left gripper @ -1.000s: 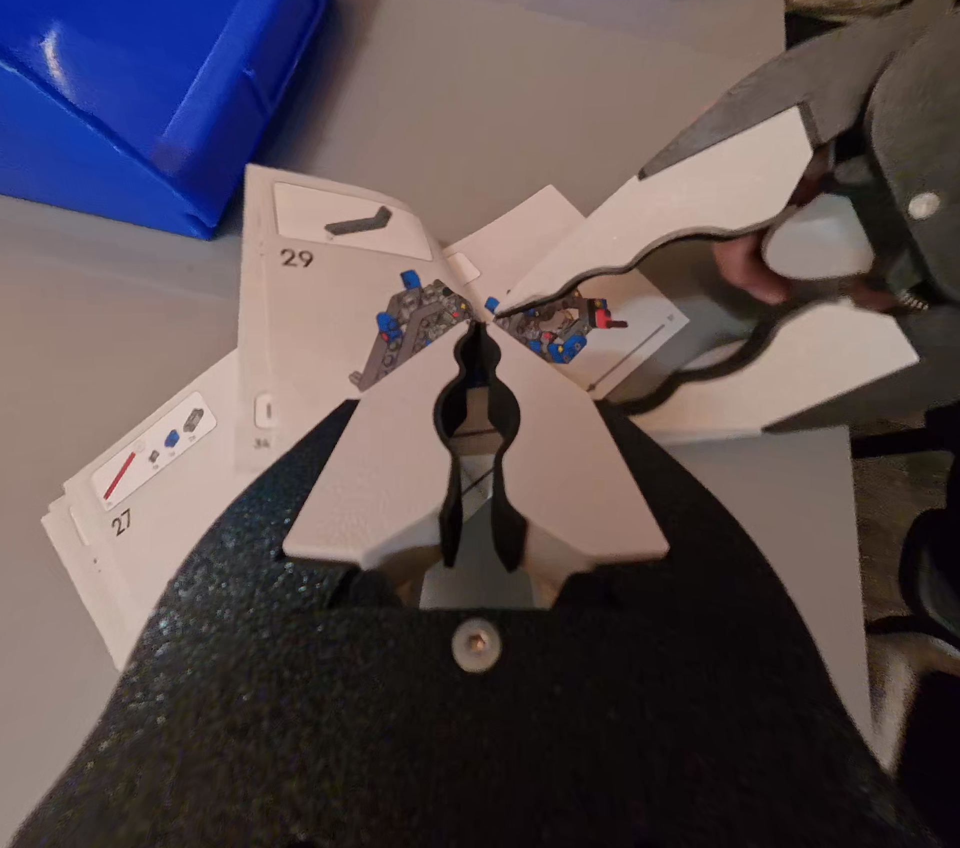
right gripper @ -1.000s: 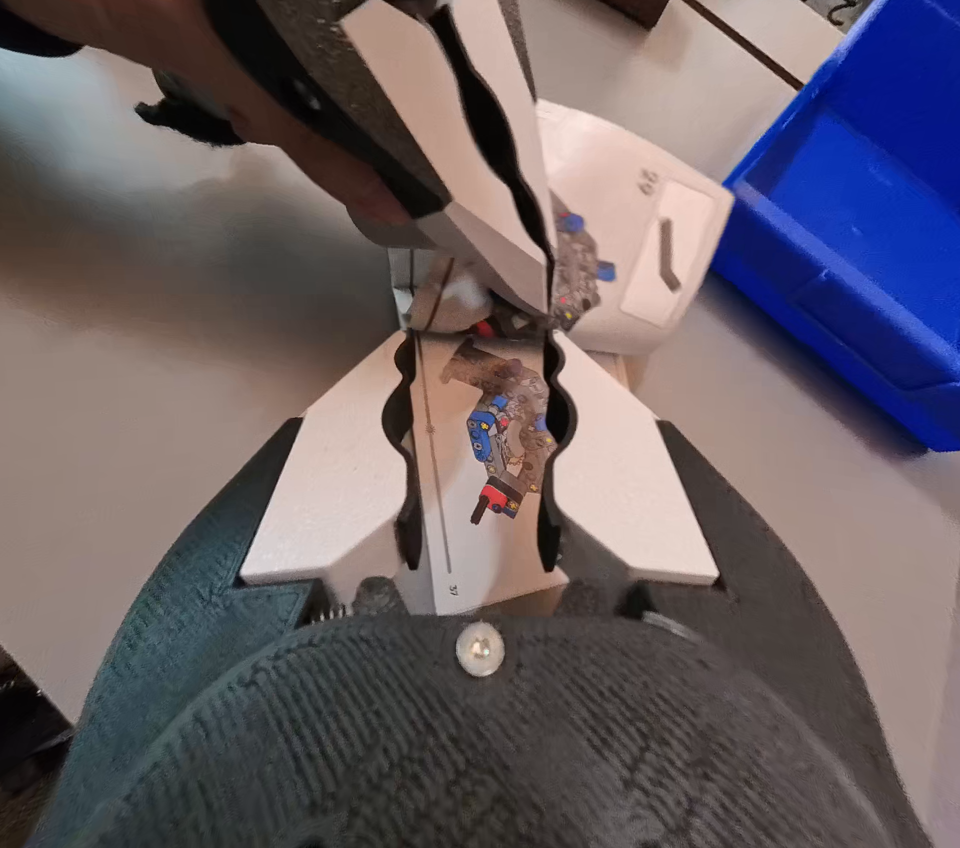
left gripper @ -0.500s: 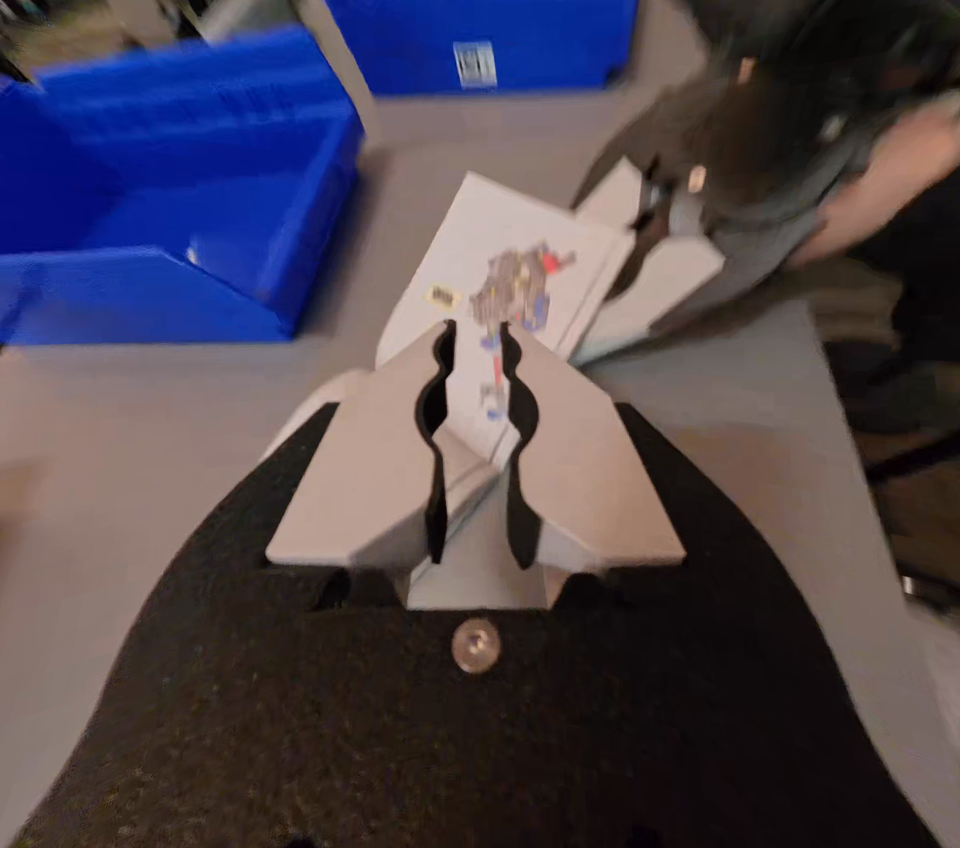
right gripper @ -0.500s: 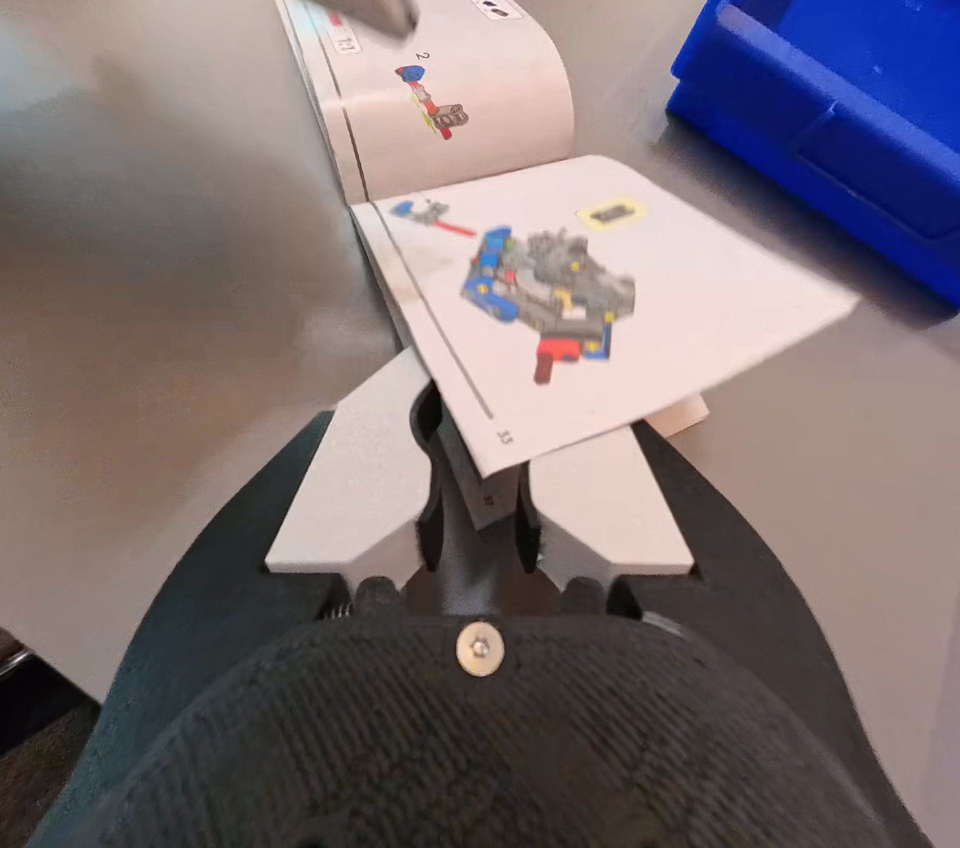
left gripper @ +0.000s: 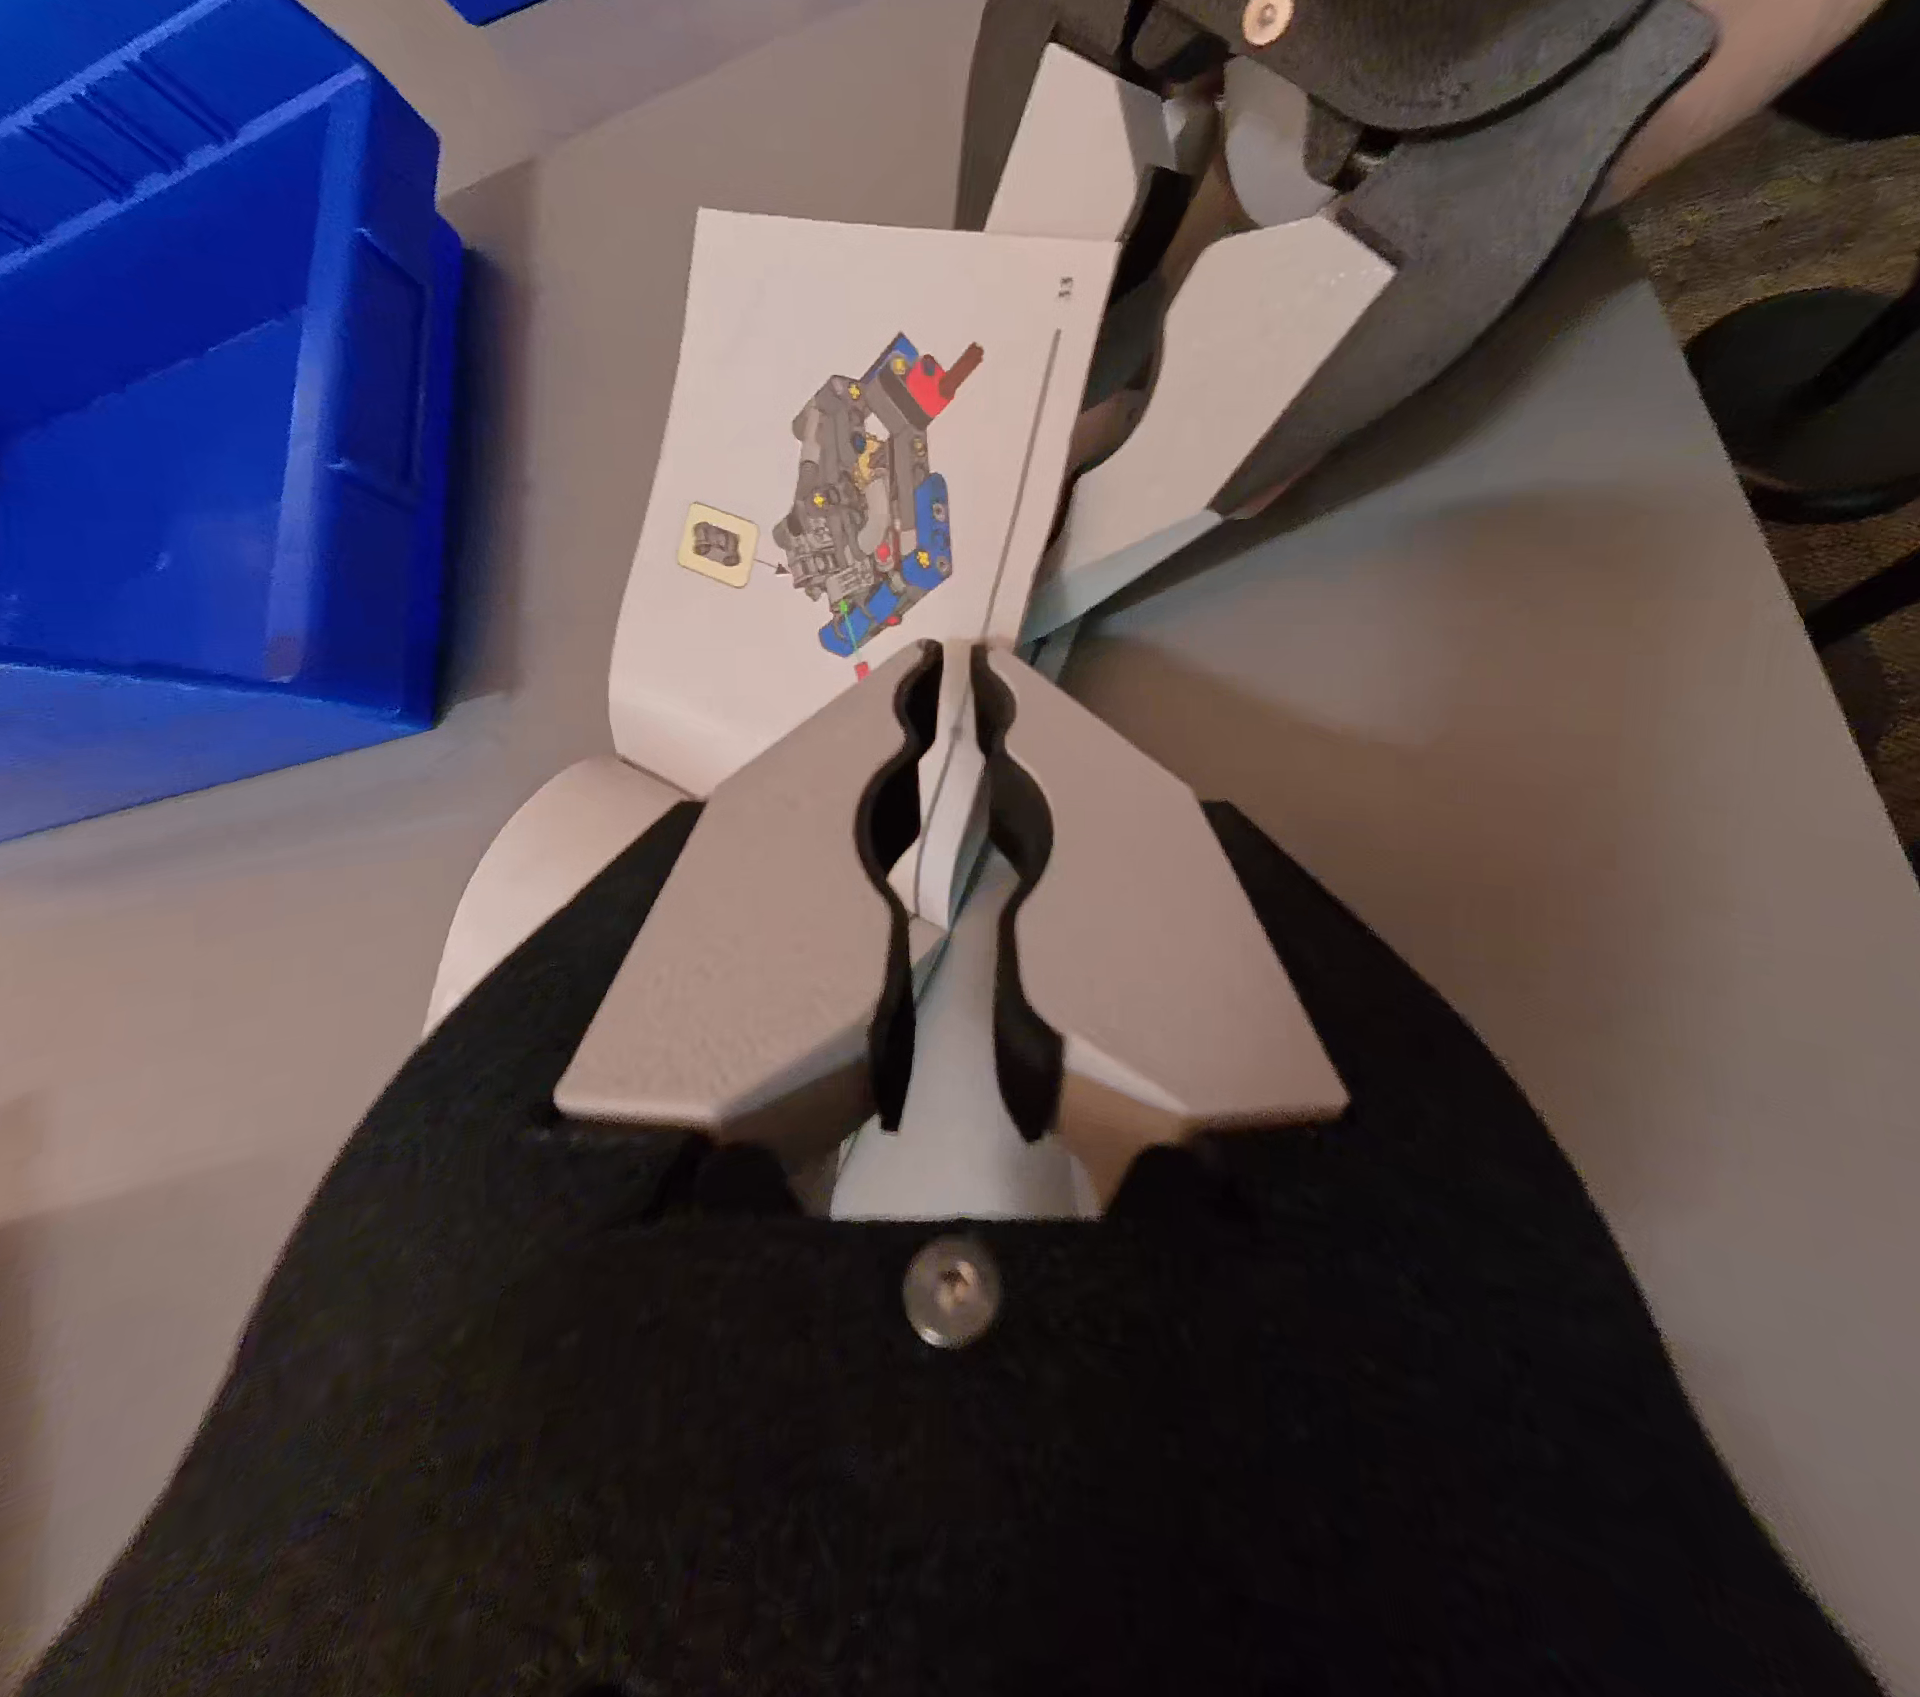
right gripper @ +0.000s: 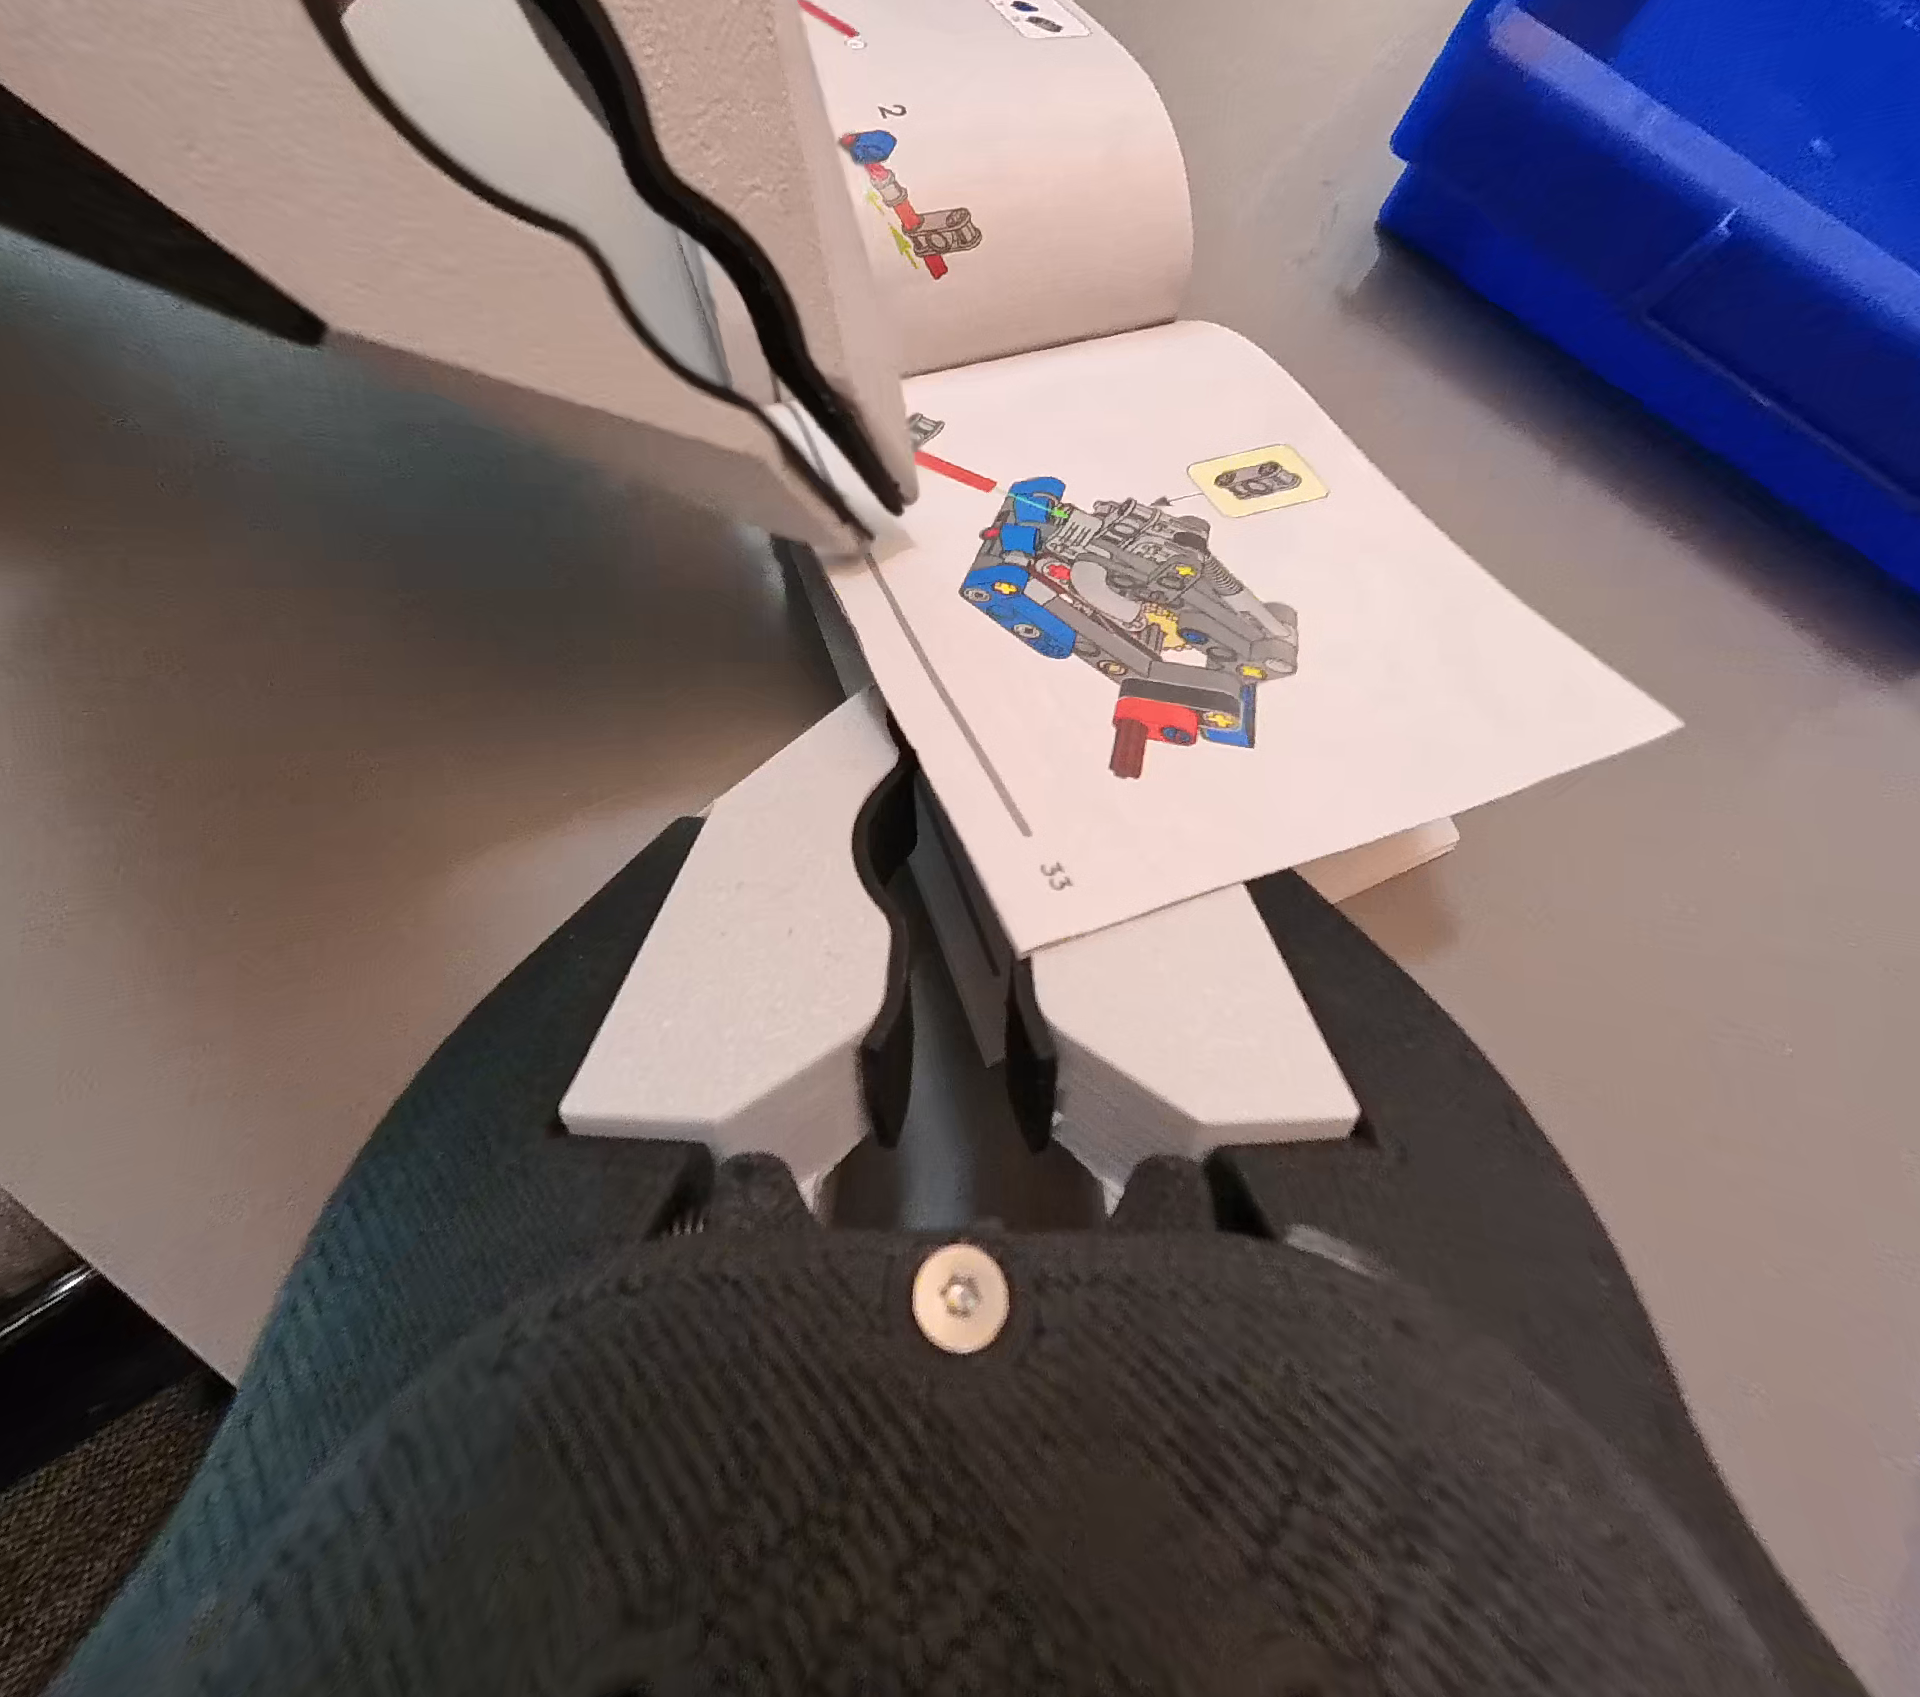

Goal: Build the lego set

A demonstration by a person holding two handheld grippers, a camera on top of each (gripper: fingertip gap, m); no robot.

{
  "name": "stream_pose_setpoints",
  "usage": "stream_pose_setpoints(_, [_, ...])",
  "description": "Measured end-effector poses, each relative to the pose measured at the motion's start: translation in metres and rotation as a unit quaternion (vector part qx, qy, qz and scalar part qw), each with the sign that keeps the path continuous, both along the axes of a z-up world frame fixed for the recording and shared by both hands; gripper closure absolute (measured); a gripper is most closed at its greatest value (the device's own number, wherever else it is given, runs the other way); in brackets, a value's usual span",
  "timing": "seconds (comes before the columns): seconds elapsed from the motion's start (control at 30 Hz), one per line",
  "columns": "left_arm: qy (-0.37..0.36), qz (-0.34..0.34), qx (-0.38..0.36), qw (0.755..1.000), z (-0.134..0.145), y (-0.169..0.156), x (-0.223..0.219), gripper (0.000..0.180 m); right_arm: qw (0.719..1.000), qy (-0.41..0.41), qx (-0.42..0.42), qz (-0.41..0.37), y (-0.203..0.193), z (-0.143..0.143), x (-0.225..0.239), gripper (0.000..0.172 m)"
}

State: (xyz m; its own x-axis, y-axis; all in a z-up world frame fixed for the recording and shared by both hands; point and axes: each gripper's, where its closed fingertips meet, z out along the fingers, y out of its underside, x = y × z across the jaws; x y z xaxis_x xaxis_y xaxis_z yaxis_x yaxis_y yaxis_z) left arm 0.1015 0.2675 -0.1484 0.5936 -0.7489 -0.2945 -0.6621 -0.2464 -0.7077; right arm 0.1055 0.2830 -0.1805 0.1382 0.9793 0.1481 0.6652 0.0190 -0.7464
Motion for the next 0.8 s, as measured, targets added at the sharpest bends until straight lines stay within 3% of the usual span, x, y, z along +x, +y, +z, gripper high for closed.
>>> stream_pose_setpoints(0.8, [-0.018, -0.017, -0.012, 1.0, 0.0042, -0.0037, 0.008, 0.177, 1.0, -0.002, 0.007, 0.005, -0.0002, -0.0005, -0.0009, 0.168])
